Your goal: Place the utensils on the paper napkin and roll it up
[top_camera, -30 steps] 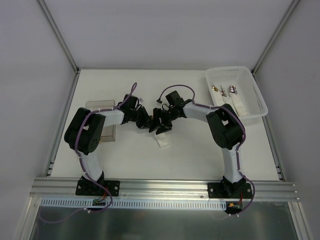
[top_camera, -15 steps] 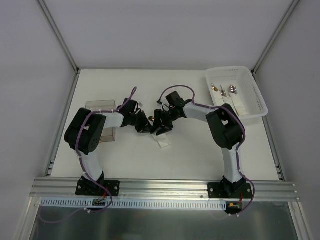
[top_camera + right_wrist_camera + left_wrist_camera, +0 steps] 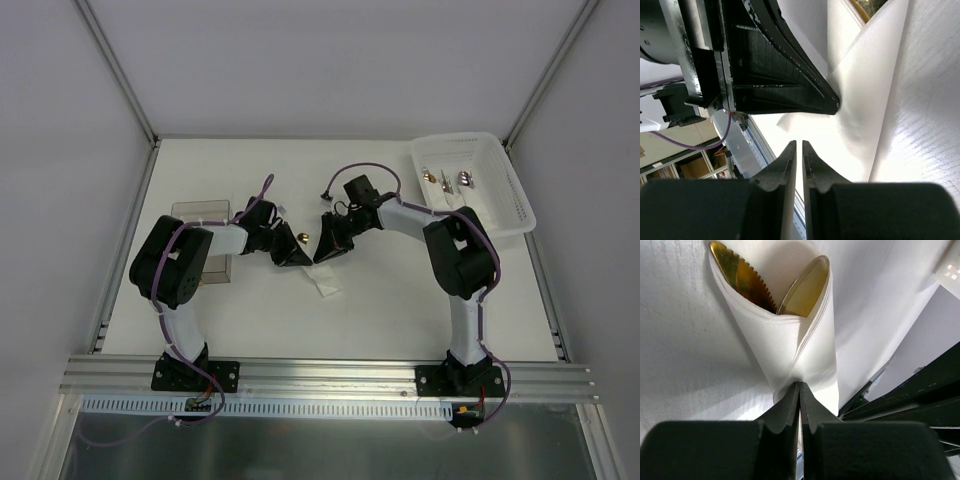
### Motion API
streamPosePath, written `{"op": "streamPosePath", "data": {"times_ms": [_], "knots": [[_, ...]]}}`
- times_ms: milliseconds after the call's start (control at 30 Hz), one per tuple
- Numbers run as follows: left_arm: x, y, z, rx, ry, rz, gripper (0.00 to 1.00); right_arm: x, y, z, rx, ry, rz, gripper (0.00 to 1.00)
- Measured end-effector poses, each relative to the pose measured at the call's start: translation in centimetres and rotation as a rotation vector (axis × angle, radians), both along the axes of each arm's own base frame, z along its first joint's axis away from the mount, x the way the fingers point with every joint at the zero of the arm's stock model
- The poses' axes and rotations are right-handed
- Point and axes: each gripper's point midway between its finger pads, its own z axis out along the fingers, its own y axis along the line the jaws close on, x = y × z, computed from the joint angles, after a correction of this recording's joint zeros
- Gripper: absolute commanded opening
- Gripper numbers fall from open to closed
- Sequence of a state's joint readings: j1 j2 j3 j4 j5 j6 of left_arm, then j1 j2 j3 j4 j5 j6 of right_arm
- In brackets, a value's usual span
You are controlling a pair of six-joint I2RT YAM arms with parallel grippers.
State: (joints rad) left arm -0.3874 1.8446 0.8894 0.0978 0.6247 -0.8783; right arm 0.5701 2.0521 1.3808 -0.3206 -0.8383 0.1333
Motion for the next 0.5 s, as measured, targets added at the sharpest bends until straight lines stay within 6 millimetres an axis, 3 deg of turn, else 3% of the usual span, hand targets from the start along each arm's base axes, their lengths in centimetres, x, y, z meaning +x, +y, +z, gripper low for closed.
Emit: {"op": "streamPosePath", "data": {"times_ms": [267,500], "knots": [[0.0,0.0,0.0,0.0,0.0,-0.001,0.0,-0.5,-0.3,-0.6,0.01,-0.004,0.03,0.07],[0.0,0.0,0.0,0.001,0.001,-0.001,0.0,-1.6,-0.6,-3.6,-0.007,0.073,0.036,0.06]]}}
